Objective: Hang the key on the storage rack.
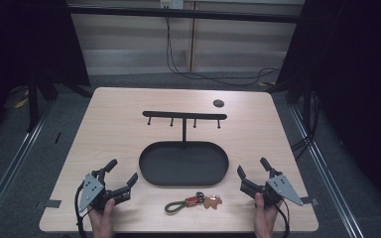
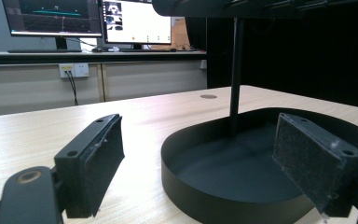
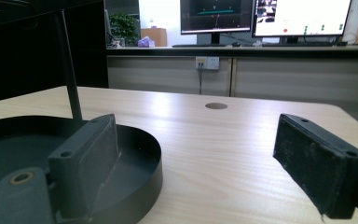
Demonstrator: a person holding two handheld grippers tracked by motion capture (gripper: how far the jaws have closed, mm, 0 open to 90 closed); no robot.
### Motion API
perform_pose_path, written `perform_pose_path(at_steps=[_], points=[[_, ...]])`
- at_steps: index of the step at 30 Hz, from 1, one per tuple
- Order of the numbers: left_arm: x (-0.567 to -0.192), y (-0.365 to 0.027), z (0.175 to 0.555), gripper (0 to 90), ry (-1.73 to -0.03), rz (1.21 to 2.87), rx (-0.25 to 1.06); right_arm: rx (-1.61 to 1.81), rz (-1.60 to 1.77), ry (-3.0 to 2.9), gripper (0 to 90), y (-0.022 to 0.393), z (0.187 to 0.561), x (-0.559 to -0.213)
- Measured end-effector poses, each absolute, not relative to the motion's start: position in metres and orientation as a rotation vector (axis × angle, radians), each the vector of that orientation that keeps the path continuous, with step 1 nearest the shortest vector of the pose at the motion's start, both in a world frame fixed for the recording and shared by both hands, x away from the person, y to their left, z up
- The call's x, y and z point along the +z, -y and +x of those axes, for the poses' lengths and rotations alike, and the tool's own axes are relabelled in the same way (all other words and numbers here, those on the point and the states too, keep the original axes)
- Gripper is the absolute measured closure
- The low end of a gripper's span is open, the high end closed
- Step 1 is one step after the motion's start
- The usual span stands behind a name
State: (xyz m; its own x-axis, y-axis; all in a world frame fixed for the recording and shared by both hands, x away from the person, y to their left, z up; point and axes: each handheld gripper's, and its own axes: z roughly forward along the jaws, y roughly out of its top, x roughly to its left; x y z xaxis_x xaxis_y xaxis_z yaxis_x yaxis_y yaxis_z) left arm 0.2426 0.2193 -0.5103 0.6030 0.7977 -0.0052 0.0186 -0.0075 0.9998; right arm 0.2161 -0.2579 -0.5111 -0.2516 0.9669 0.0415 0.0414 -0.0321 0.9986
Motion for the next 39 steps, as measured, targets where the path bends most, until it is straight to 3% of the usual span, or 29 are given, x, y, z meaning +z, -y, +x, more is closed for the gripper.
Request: perform_pose_path(at_steps=[31, 39], points=[[-0.51, -0.218, 0.243, 16.0, -0.759, 1.45, 0.732, 1.401, 1.223, -1.602, 13.1, 0.252, 0.226, -0.506], [-0.51, -0.218, 0.243, 16.0, -0.759, 1.455, 0.73, 1.346, 1.154, -1.749, 20.4, 0.234, 0.228, -0.497]])
